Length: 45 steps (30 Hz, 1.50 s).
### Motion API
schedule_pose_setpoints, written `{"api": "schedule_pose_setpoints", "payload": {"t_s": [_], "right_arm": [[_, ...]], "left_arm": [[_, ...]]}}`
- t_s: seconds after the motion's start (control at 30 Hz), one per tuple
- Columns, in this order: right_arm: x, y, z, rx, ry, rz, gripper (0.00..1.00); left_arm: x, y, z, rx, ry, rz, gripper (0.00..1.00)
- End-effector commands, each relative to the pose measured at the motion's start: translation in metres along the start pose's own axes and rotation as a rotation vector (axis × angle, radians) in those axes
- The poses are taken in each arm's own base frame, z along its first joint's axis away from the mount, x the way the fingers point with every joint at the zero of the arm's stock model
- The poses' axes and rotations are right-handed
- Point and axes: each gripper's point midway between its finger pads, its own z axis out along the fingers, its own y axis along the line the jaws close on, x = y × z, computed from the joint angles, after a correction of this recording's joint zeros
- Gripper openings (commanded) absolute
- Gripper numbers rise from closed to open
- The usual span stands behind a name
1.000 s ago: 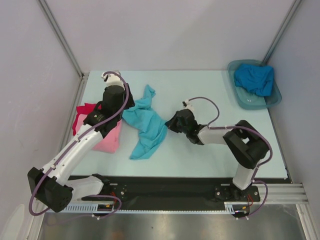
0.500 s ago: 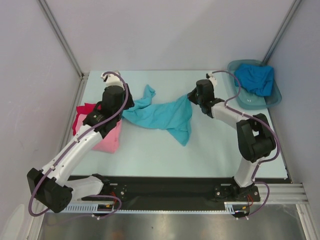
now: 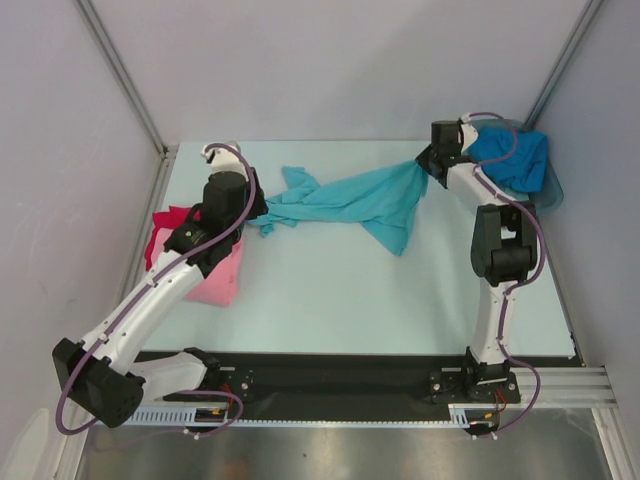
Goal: Fold and stack the t-shirts
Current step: Flatten the tshirt out
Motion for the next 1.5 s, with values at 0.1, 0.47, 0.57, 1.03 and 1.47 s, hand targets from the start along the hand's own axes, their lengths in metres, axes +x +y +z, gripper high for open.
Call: {"api": "schedule_pose_setpoints", "payload": {"t_s": [0.1,0.47,0.57,1.03,1.47], "right_arm": [[-0.028,0.010,0.030,-0.004,0.047,-0.004,0.30],[0.014,-0.002,-0.064,-0.124,0.005,0.026,1.00],[0.018,-0.022,-0.102,-0.135,-0.029,0.063,1.00],[0.082,-0.114,-0.177,-0.115,-0.014,0.052,1.00],[0.129,-0.129,-0.159,-0.161,0.055,0.033,0.95]], "left_arm": [[-0.025,-0.005,-0.006,0.017,-0.051,-0.006,0.51],[0.037,-0.015,0.023,0.078,0.045,-0.077,0.58],[0.064,-0.018,0.041,0.088,0.097,-0.151,0.60],[0.158,-0.017,0.088,0.071,0.217,-0.288,0.55],[0.194,0.006,0.104,-0.018,0.212,-0.232,0.53]]}}
